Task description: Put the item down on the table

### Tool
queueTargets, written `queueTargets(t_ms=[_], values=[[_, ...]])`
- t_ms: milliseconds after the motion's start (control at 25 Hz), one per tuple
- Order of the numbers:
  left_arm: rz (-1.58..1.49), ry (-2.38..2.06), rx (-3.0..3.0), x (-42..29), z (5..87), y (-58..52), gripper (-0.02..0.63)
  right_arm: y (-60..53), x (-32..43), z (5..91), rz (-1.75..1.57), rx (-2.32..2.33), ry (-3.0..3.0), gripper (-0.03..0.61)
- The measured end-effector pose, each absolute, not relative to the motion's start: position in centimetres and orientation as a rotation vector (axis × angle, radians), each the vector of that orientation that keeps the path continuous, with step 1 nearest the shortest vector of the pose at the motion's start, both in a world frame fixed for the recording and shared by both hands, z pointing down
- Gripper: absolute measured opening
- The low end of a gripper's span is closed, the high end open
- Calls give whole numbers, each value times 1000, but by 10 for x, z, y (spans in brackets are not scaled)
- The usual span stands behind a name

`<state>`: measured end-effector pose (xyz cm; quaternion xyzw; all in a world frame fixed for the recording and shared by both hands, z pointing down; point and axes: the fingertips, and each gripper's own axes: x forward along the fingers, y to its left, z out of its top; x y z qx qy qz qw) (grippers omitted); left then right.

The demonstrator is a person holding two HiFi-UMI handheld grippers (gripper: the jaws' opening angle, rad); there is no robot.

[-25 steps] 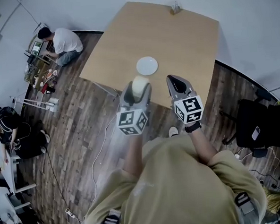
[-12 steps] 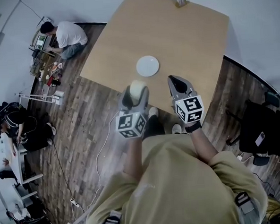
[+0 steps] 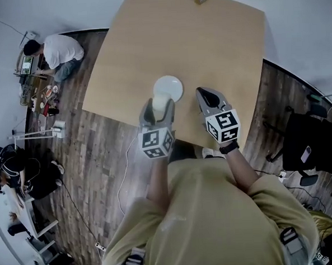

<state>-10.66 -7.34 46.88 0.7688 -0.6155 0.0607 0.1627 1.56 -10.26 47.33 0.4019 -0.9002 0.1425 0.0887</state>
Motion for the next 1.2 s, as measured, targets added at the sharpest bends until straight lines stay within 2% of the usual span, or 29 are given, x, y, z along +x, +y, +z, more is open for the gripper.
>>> queueTargets(t_ms=[400,680,1200], values=[[366,-1623,2179,-123,538,-150,311,-160,-17,516,532,1206,-2563,6],[504,-1538,2115,-122,617,-173,311,-181,-26,548,592,1212,-2493,6],[690,-1452,2050,-126,704,-210,311,-195,-37,593,665,1191,-2401,6]])
